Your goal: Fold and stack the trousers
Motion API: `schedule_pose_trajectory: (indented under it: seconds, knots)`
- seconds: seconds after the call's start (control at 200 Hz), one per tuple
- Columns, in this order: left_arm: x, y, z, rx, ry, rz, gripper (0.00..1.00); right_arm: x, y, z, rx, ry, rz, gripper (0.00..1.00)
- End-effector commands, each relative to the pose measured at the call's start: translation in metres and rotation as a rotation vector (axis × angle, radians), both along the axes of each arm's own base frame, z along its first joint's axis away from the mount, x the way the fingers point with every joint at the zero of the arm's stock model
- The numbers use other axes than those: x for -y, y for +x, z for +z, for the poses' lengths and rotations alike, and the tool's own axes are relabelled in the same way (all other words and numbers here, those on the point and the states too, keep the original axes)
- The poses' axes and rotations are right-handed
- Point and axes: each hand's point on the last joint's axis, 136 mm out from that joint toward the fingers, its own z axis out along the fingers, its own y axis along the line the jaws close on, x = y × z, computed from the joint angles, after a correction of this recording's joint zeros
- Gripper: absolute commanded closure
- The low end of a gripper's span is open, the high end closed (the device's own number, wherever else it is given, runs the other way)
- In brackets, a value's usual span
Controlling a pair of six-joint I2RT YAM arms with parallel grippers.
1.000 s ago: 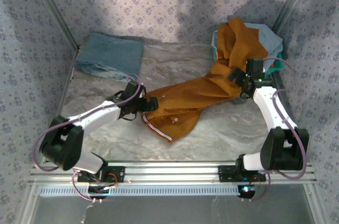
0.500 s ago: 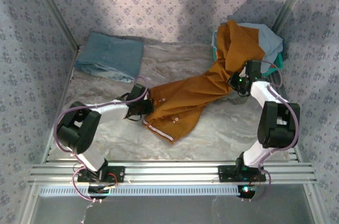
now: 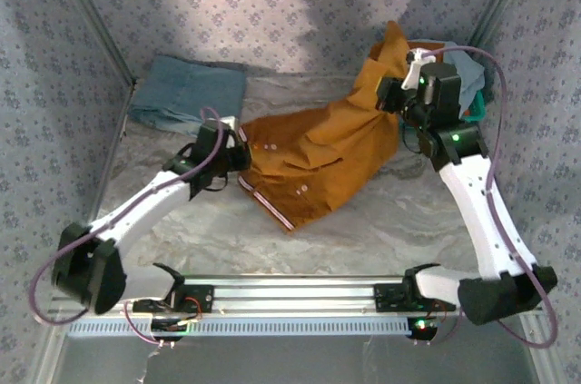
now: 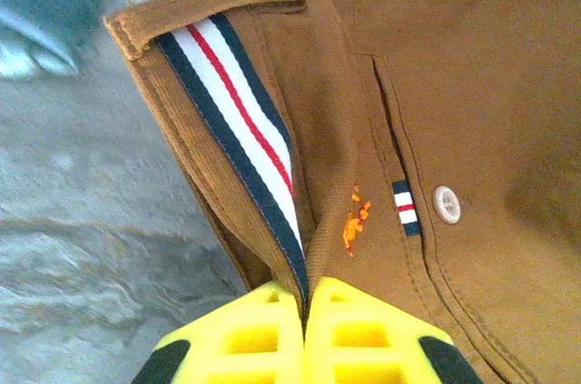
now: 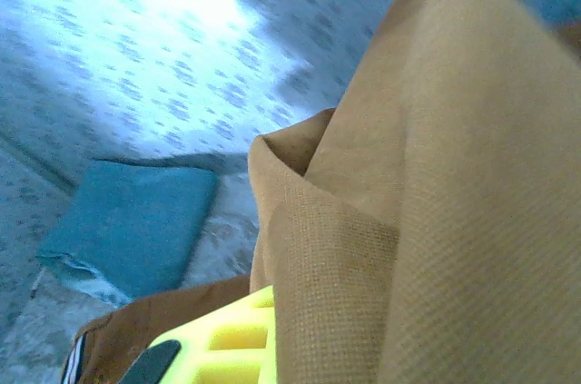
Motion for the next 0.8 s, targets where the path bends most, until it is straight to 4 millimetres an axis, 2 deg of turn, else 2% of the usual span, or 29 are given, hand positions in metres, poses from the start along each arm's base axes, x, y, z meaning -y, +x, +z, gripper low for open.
schedule_pose_trajectory:
  seconds: [0.0, 0.095, 0.195, 0.275, 0.355, 0.435, 0.525, 0.6, 0.76, 0.795]
  knots:
    - [-0.03, -0.008, 0.033, 0.056, 0.046, 0.054, 1.0, -0.007, -0.033, 0.051, 0.148, -0.124, -0.02, 1.0]
    - [-0.048, -0.019, 0.056, 0.103, 0.039, 0.092, 1.0, -0.035, -0.062, 0.075, 0.237, -0.167, 0.06, 1.0]
    - [-0.071, -0.034, 0.081, 0.15, 0.032, 0.142, 1.0, -0.063, -0.095, 0.093, 0.327, -0.204, 0.152, 1.0]
    - [-0.091, -0.047, 0.1, 0.188, 0.035, 0.19, 1.0, -0.085, -0.12, 0.097, 0.374, -0.224, 0.232, 1.0]
    - [-0.115, -0.061, 0.113, 0.205, 0.059, 0.261, 1.0, -0.108, -0.137, 0.088, 0.369, -0.231, 0.305, 1.0]
    - [-0.14, -0.073, 0.115, 0.188, 0.095, 0.332, 1.0, -0.131, -0.144, 0.063, 0.318, -0.232, 0.365, 1.0]
    - [-0.162, -0.077, 0.106, 0.141, 0.113, 0.405, 1.0, -0.147, -0.135, 0.017, 0.192, -0.239, 0.368, 1.0]
    - [-0.172, -0.072, 0.087, 0.079, 0.089, 0.446, 1.0, -0.151, -0.117, -0.027, 0.062, -0.25, 0.338, 1.0]
    - [-0.186, -0.041, 0.035, -0.032, 0.056, 0.526, 1.0, -0.135, -0.061, -0.11, -0.205, -0.147, 0.254, 1.0]
    - [-0.189, -0.034, 0.023, -0.057, 0.056, 0.542, 1.0, -0.136, -0.053, -0.126, -0.255, -0.117, 0.259, 0.94]
